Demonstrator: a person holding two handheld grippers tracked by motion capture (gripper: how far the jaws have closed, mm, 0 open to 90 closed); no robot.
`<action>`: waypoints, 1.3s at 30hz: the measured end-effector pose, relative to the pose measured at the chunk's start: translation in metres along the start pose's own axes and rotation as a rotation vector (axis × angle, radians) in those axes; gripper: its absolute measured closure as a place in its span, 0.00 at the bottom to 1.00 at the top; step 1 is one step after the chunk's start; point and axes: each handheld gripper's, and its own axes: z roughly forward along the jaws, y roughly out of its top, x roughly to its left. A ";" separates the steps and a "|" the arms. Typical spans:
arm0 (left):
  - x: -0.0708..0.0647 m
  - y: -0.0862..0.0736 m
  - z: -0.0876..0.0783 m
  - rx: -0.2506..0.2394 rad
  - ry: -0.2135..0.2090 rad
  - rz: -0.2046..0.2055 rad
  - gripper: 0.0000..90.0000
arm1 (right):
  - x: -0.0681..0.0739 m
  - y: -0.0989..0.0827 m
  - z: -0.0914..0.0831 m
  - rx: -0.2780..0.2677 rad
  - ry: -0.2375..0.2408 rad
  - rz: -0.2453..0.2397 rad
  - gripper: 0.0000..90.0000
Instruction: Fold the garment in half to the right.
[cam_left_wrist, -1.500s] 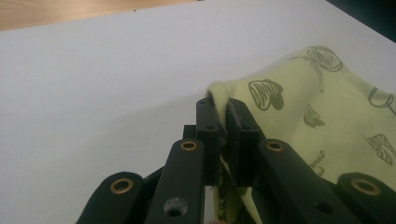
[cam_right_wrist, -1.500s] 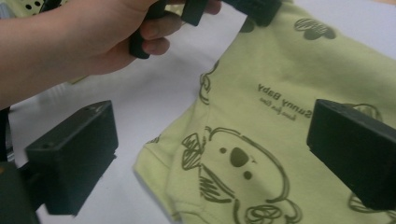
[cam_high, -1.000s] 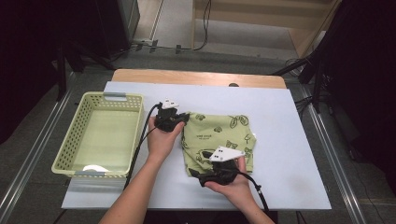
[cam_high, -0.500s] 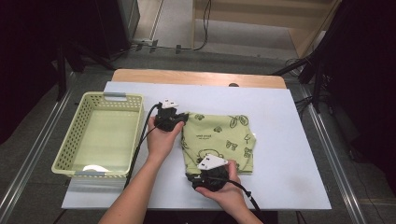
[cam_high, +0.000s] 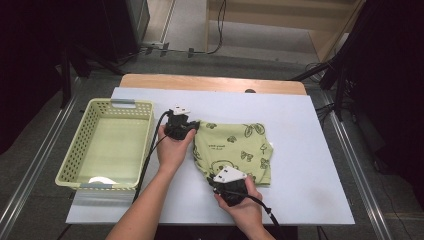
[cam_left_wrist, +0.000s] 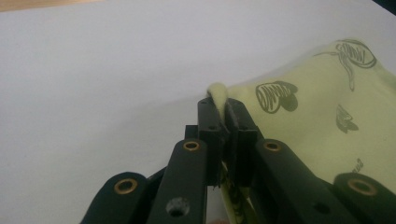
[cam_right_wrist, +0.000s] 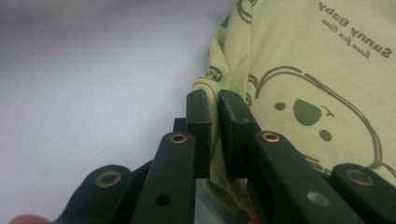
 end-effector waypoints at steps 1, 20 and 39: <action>0.000 0.000 0.000 0.007 0.006 0.003 0.96 | 0.000 -0.001 -0.001 -0.002 -0.006 -0.006 0.92; -0.005 0.006 -0.016 -0.041 0.133 -0.045 0.96 | -0.003 0.001 -0.008 -0.148 0.143 0.084 0.96; -0.050 0.034 -0.006 -0.077 0.067 0.034 0.96 | -0.032 -0.023 -0.043 -0.244 0.121 0.269 0.96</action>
